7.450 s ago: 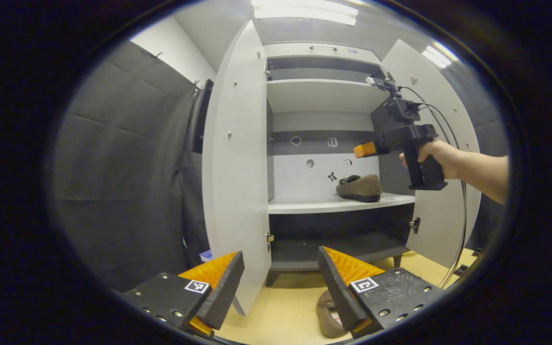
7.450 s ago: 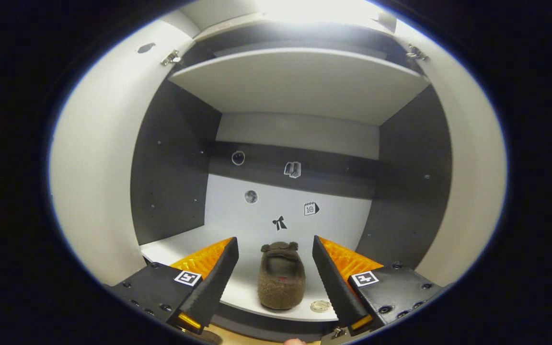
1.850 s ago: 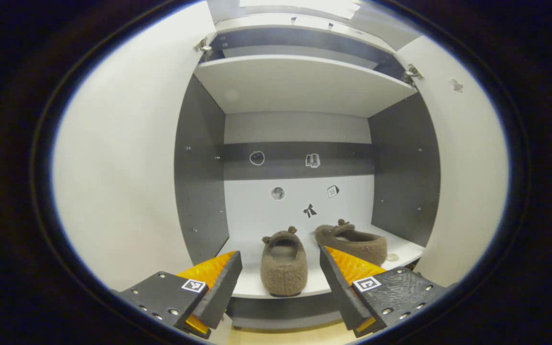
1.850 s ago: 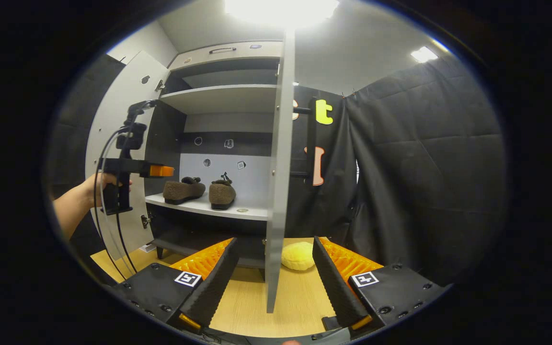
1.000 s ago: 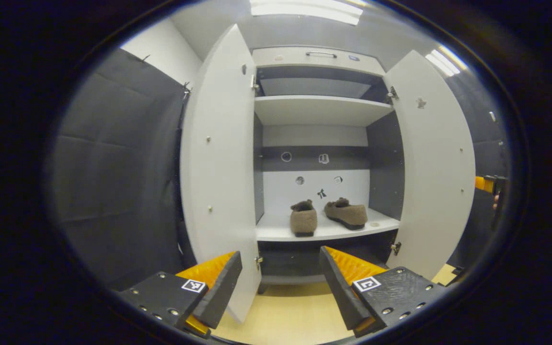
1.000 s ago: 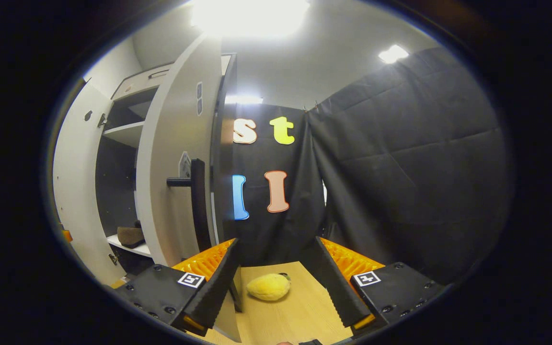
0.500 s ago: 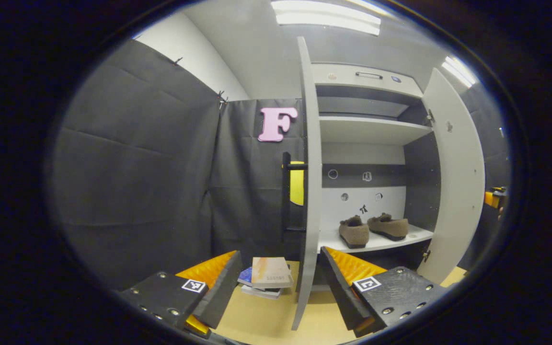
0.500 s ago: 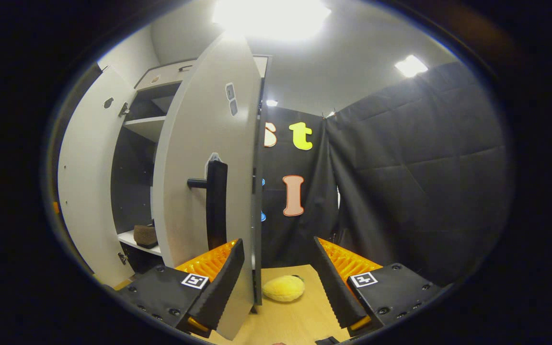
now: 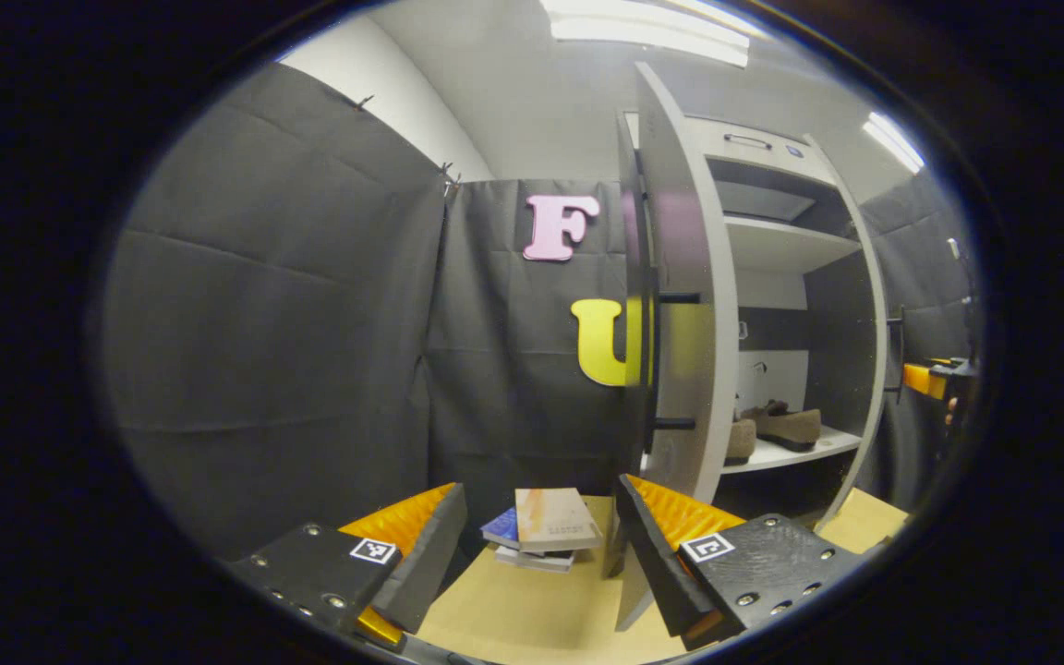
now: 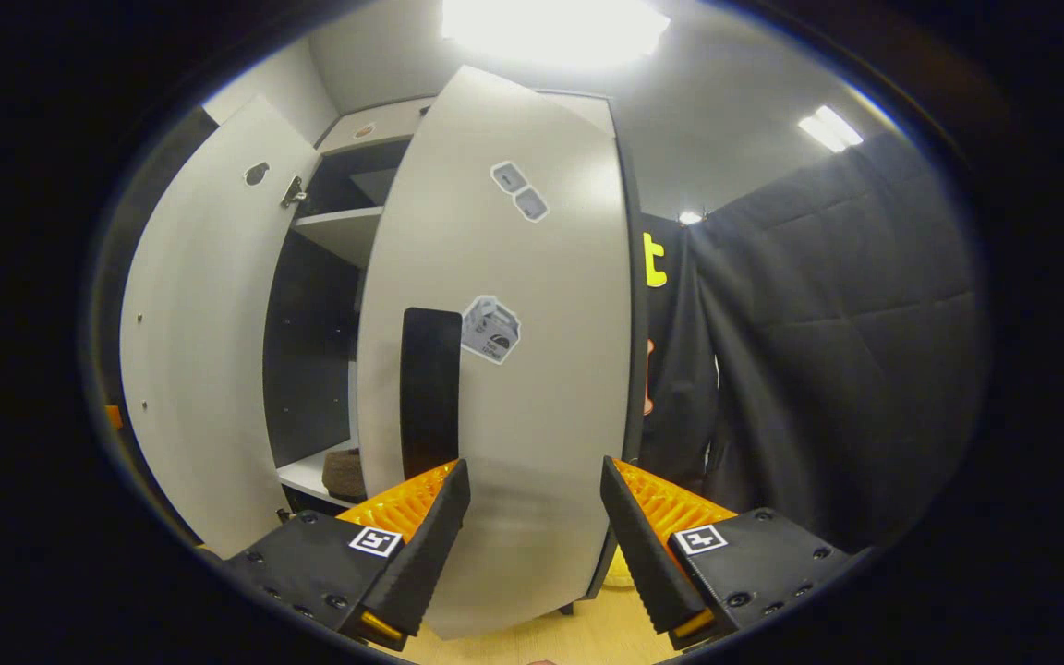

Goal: Grab one shoe with the right hand and put it into the shoe cabinet, grab the other shoe with the left hand and put it into the shoe cabinet; then close the right door with the right hand and the left door with the left hand.

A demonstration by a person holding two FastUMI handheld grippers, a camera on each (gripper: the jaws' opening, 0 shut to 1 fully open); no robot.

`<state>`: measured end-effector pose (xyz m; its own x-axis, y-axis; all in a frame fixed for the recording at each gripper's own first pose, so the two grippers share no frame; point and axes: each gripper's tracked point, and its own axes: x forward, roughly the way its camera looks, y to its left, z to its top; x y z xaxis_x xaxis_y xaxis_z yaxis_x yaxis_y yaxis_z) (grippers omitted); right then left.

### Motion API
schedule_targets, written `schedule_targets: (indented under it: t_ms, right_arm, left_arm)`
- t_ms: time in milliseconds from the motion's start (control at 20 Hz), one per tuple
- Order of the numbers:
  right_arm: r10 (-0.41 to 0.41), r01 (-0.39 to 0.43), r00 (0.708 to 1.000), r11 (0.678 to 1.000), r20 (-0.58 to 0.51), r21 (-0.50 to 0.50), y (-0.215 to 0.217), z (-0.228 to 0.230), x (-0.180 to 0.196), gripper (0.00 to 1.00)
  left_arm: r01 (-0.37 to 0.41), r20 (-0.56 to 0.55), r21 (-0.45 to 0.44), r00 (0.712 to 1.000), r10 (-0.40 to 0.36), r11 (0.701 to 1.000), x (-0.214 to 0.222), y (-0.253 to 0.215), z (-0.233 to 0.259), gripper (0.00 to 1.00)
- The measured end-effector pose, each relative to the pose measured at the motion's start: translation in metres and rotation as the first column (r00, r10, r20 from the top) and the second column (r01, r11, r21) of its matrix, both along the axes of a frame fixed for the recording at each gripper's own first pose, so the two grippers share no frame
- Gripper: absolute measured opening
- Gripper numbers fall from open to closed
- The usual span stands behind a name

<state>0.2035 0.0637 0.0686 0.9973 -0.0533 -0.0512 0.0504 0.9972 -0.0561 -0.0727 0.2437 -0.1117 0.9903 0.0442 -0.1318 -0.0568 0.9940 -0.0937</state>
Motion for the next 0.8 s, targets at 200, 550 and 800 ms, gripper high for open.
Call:
schedule_targets:
  t_ms: [200, 550, 800]
  right_arm:
    - [0.000, 0.000, 1.000, 0.999, -0.016, 0.044, 0.011, -0.002, 0.017, 0.87]
    - [-0.041, 0.042, 0.999, 0.998, -0.018, 0.050, 0.003, -0.008, 0.004, 0.93]
    - [-0.094, 0.094, 0.995, 0.996, -0.041, 0.003, -0.038, -0.023, -0.033, 0.98]
  left_arm:
    - [-0.008, -0.005, 0.014, 1.000, 0.009, 1.000, 0.013, 0.020, -0.010, 0.95]
    - [0.025, 0.036, -0.022, 0.999, -0.024, 0.999, 0.067, 0.008, 0.005, 0.95]
    - [0.058, 0.112, 0.013, 0.992, -0.059, 0.998, 0.072, -0.017, 0.029, 0.85]
